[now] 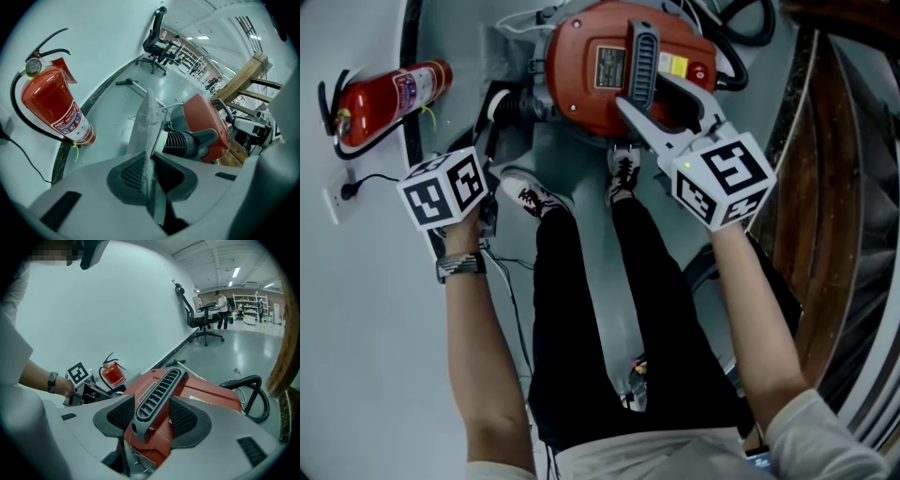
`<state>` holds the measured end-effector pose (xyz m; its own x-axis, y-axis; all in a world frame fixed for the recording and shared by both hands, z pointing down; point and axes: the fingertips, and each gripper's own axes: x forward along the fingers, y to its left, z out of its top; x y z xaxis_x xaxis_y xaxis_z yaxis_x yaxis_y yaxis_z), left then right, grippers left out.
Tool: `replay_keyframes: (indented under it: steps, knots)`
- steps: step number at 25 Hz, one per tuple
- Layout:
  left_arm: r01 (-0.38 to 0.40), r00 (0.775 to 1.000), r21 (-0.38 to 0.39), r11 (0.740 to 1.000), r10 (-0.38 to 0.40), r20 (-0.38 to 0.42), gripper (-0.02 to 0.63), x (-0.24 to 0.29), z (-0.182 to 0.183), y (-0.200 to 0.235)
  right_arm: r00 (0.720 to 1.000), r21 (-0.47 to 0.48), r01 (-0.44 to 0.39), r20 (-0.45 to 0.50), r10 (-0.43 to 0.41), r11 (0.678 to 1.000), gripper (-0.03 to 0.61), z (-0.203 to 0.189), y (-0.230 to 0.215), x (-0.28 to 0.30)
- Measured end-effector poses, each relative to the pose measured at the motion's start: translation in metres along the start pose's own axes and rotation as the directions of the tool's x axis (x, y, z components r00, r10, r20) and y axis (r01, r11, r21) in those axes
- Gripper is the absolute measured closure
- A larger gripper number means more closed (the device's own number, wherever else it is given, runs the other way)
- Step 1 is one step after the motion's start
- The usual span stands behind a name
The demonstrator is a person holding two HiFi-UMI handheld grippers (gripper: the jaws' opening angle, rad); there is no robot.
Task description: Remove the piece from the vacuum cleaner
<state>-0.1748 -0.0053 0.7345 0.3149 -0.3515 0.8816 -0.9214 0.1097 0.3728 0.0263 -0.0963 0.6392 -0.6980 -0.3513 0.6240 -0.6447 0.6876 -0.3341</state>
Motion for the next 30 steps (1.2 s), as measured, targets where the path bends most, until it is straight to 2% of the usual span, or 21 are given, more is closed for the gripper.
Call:
replay_keyframes:
  steps: [18,24,30]
  knots:
    - [-0.024,1.000,-0.002,1.000,0.024,0.006,0.575,0.001,0.001,0.004,1.000,0.006,0.003,-0.003,-0.003,1.000,0.353,-0.001,0.000,0.000]
    - [-0.041,0.999,-0.022,0.999,0.042,0.020,0.574,0.003,0.002,0.005,1.000,0.012,0.008,0.003,-0.008,1.000,0.353,0.000,-0.001,0.000]
    - [-0.077,0.997,-0.007,0.997,0.077,0.031,0.589,0.003,0.001,0.018,1.000,0.015,0.005,0.002,-0.005,1.000,0.353,0.000,0.000,-0.001]
